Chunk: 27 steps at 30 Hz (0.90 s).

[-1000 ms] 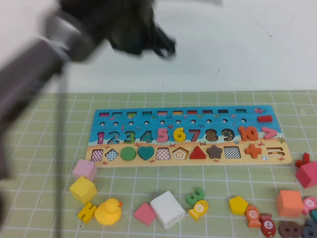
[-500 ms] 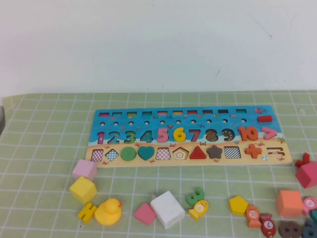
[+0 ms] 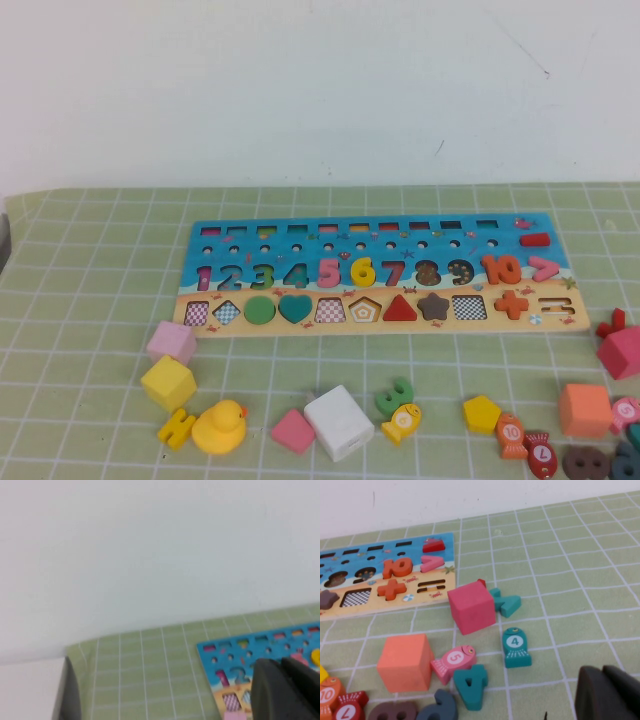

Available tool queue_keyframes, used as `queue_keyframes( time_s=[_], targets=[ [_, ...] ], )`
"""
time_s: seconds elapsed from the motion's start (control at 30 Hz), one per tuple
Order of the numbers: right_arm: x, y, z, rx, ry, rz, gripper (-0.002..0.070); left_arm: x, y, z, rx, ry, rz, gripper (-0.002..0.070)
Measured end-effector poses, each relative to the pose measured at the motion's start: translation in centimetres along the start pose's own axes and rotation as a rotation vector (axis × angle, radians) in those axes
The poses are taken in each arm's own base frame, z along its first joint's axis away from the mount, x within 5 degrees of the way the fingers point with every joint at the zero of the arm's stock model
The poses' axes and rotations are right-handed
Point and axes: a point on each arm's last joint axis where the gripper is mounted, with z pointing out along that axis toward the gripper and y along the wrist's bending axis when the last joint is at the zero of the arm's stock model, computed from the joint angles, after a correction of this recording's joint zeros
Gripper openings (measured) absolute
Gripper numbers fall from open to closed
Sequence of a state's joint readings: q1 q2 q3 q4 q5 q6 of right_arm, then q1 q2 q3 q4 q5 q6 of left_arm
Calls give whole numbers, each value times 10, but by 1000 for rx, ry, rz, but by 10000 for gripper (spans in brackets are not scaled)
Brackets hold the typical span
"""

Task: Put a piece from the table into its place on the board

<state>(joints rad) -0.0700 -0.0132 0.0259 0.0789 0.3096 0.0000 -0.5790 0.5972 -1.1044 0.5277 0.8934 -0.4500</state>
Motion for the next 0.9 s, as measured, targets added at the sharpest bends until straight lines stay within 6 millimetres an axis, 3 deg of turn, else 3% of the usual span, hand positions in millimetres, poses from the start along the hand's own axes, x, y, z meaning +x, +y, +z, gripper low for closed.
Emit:
queue_keyframes(
  time_s=[0.37, 0.57, 0.73, 0.9],
  targets=[
    [0, 0, 0, 0, 0, 0, -3, 67, -14, 18, 100, 261, -82, -2],
    [0, 0, 0, 0, 0, 0, -3, 79, -13, 19, 75, 347, -34, -2],
    [0, 0, 0, 0, 0, 0, -3, 71, -7, 8, 92, 186, -18, -2],
    [0, 0, 0, 0, 0, 0, -3, 69, -3, -5, 85, -177, 18, -2]
  ],
)
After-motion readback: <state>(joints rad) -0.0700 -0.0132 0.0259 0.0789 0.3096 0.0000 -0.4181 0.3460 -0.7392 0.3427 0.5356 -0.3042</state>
